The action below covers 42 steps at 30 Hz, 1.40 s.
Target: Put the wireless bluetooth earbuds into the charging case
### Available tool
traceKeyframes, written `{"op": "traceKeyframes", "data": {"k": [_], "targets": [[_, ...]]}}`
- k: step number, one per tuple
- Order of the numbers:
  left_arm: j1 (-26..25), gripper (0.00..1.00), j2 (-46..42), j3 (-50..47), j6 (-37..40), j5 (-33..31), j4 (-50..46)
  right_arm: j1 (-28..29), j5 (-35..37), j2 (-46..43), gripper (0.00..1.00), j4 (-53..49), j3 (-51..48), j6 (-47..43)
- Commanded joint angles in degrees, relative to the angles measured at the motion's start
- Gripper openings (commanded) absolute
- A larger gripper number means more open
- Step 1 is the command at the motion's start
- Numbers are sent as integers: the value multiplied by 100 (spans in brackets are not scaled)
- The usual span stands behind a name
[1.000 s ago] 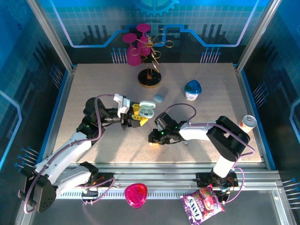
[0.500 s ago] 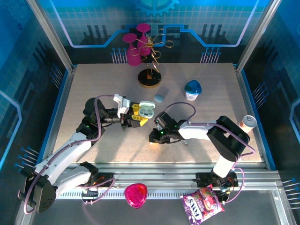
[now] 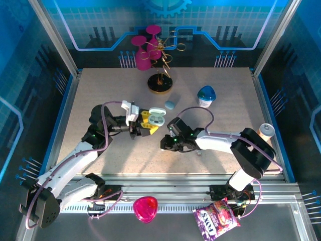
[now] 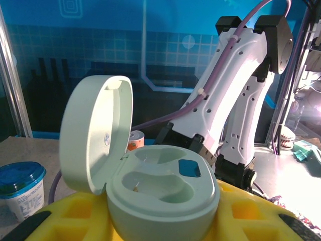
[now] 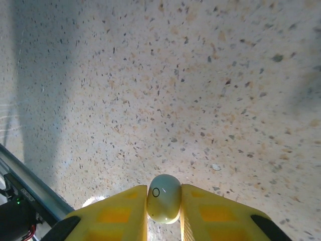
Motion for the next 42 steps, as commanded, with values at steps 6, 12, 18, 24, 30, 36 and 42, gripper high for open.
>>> {"op": "traceKeyframes", "data": {"k": [6, 12, 18, 24, 30, 36, 42], "targets": [[42, 33, 87, -149, 283, -453, -10, -334, 651, -899, 21, -667, -310, -114], [39, 33, 469, -243, 536, -962, 111, -778, 832, -1831, 21, -1389, -358, -390], [40, 33, 962, -369, 375, -1284, 763, -1093, 1120, -2611, 21, -2274, 2, -749], [36, 33, 1379, -251, 200, -1422, 1072, -1078, 1426, -3011, 21, -2867, 660, -974], [22, 33, 1623, -228, 10, -1359, 1346, -909, 1350, -3143, 21, -3050, 1231, -1079], [-44, 33, 1743, -186, -3, -1394, 1342, -714, 1128, -3197, 21, -2859, 1605, -960], [-173, 32, 1909, -160, 89, -1410, 1352, -627, 749, -3111, 21, -2232, 1665, -823]]}}
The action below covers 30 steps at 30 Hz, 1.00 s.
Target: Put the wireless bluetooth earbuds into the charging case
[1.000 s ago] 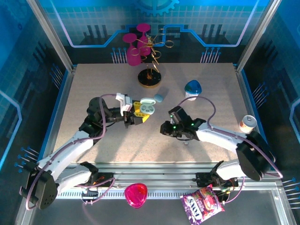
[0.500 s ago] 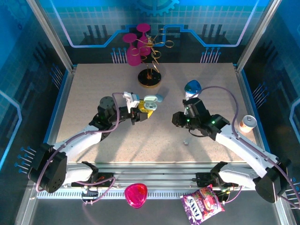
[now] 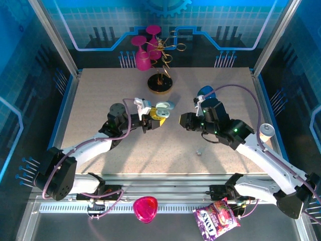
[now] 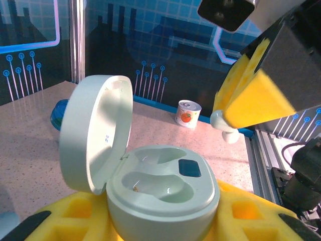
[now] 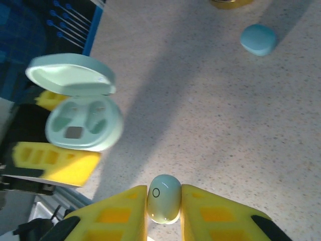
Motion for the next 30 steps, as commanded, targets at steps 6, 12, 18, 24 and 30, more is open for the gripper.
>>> {"op": "traceKeyframes", "data": {"k": [6, 12, 18, 24, 30], "targets": [[-260, 32, 262, 304, 243, -104, 138, 105, -351, 205, 21, 758, 268, 122], [-438, 32, 350, 396, 353, -304, 121, 135, -545, 525, 21, 1187, 352, 205], [-573, 32, 360, 455, 605, -467, -56, 163, -628, 697, 21, 1358, 436, 227], [-621, 32, 393, 479, 685, -496, -95, 180, -637, 774, 21, 1419, 427, 237], [-655, 31, 404, 515, 735, -490, -123, 184, -662, 893, 21, 1455, 445, 251]]}}
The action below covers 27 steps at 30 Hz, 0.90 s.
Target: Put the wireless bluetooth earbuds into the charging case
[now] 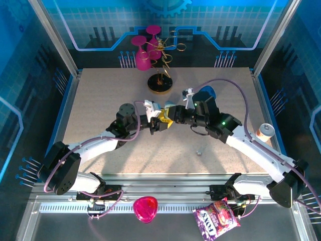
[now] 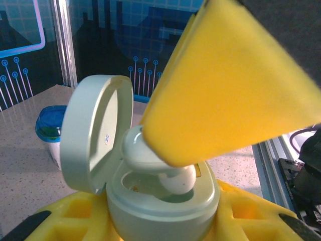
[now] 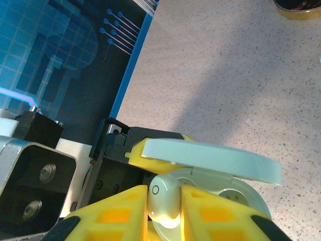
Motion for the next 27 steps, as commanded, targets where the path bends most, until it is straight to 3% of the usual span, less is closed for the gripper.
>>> {"op": "traceKeyframes", "data": {"k": [1, 11, 15, 27], "targets": [[-67, 32, 50, 195, 172, -11, 18, 76, -86, 73, 21, 203, 184, 61], [-66, 32, 45, 178, -70, -105, 256, 103, -51, 27, 22, 170, 33, 121], [-68, 32, 28, 186, -72, -129, 281, 112, -27, -59, 29, 155, -21, 140], [-67, 32, 58, 114, -114, -94, 550, 106, 85, -263, 37, -35, 91, -80]]}}
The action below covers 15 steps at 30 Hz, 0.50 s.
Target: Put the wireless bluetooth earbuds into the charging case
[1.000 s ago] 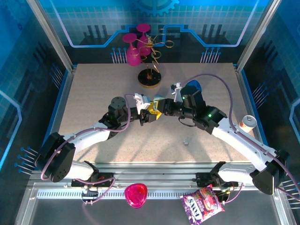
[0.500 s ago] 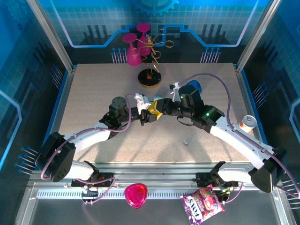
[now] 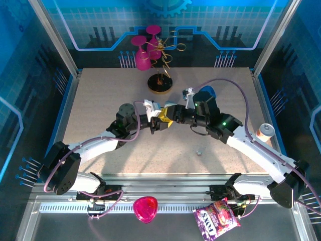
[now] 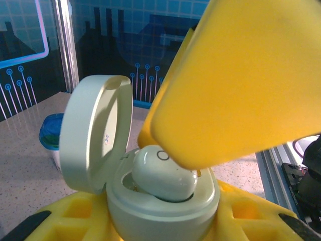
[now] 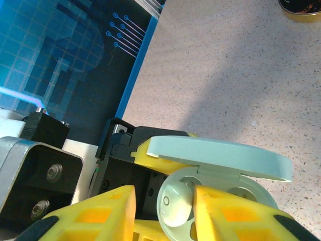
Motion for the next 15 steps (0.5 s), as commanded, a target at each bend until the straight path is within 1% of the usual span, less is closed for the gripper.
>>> {"op": "traceKeyframes", "data": {"k": [1, 5, 10, 15], "targets": [[-44, 32, 56, 97, -104, -31, 391, 68, 108, -192, 39, -122, 103, -174], [-39, 32, 47, 47, -105, -14, 526, 72, 239, -365, 47, -251, 117, -347], [-39, 32, -41, -19, -48, 34, 614, 128, 220, -760, 53, -285, 121, -576], [-11, 32, -210, -61, 6, 31, 573, 86, 553, -1346, 57, -609, -12, -852]]}}
